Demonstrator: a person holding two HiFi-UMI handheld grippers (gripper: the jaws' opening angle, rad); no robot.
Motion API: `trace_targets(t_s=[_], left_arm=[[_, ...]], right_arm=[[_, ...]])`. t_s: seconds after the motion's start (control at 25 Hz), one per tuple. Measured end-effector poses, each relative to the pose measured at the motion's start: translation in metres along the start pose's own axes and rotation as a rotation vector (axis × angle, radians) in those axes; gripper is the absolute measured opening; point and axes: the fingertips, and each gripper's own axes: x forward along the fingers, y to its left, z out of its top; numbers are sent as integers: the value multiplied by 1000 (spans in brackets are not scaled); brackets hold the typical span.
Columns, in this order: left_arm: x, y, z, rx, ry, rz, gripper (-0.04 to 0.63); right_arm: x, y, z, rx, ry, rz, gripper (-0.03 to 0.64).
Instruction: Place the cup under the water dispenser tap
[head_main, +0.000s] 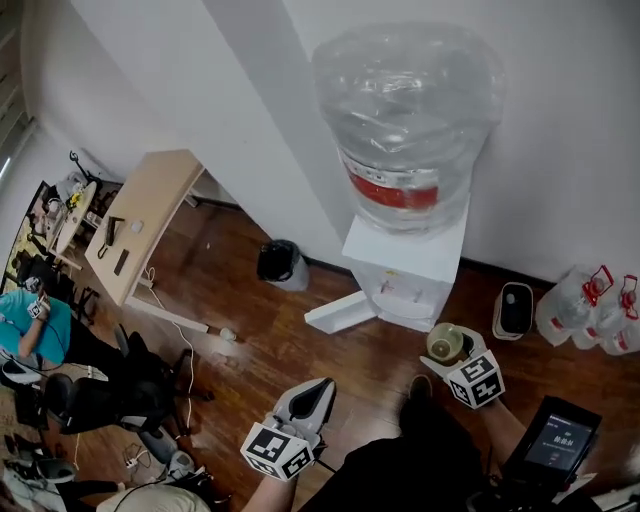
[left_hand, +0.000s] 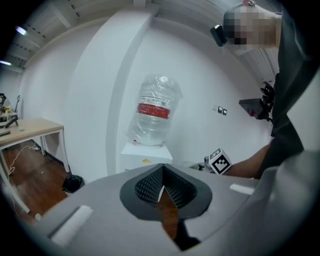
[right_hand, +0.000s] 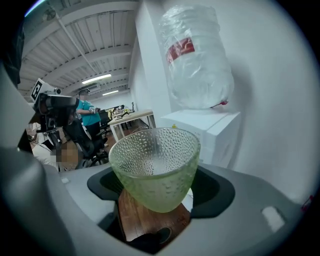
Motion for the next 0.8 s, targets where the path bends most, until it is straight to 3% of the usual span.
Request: trace_targets(t_s=[0.16,0.52,0.8], left_arm=[[29,18,12,25,23,-58,0],[82,58,2,4,98,-165,0],[92,107,-20,82,227,-333,0]], right_arm=[[28,-20,-7,53,7,-8,382],[85,-38,-40,93,85,-36,382],[135,-44,-69,180,88,-164,382]])
